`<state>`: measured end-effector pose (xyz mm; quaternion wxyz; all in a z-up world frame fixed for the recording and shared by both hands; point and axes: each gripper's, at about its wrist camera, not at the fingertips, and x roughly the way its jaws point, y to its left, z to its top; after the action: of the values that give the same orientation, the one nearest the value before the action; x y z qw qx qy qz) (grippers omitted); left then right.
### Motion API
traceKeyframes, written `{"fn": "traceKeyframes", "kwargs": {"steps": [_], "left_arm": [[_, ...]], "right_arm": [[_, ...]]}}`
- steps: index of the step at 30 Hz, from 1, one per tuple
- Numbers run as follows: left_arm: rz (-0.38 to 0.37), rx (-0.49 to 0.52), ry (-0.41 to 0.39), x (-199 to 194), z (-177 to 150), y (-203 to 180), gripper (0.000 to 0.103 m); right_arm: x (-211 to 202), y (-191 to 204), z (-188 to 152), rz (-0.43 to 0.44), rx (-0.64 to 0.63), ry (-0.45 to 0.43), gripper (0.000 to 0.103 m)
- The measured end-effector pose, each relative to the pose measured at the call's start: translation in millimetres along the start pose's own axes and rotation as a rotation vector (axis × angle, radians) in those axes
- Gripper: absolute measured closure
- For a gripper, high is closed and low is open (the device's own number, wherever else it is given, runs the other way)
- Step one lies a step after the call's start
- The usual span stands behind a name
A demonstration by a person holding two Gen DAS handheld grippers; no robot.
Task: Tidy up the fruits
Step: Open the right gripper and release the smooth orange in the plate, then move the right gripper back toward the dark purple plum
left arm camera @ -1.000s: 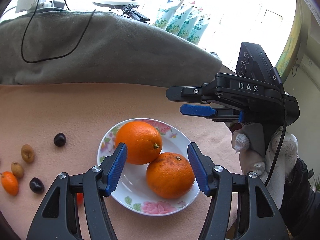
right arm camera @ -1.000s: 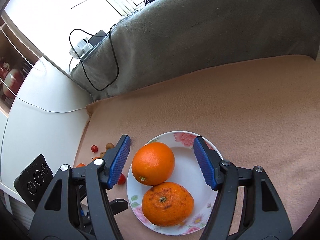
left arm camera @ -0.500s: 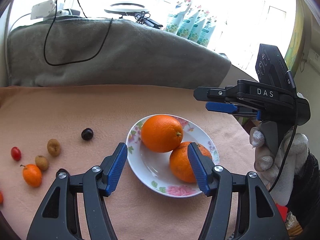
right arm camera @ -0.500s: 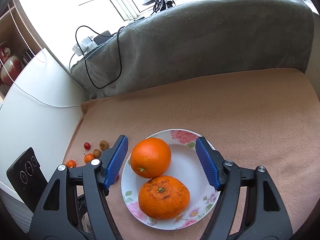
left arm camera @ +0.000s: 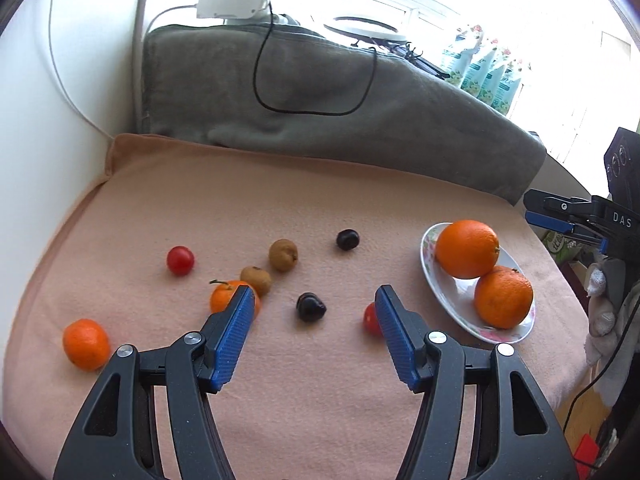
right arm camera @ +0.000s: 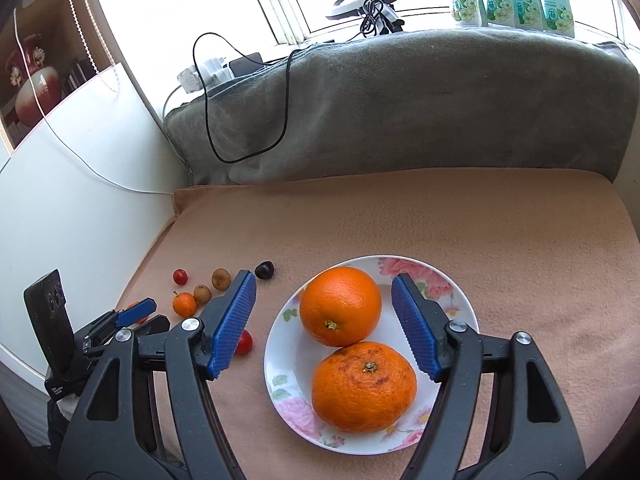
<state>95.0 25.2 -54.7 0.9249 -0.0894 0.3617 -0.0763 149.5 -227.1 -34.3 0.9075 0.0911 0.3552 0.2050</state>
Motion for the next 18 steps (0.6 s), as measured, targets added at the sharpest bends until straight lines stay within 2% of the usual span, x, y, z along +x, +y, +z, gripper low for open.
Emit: {"fn": "traceKeyframes", "kwargs": {"steps": [3, 13, 18], "left_arm": [[0.024, -0.037, 0.003, -3.7, -5.6, 18.3, 0.041], [0.04, -0.096, 0.017, -0.3, -13.6, 44.6, 0.041], [0.033, -0.104, 0.025, 5.1, -15.8, 49.3, 0.046]], "right_arm": [[2.3, 13.5, -0.4, -0.001, -0.047, -0.002, 0.017], [14.3, 44.0, -2.7, 0.013, -0.118, 0.041, 0.016], [23.5, 64.3, -6.1, 0.046, -0.155, 0.062, 0.016]]}}
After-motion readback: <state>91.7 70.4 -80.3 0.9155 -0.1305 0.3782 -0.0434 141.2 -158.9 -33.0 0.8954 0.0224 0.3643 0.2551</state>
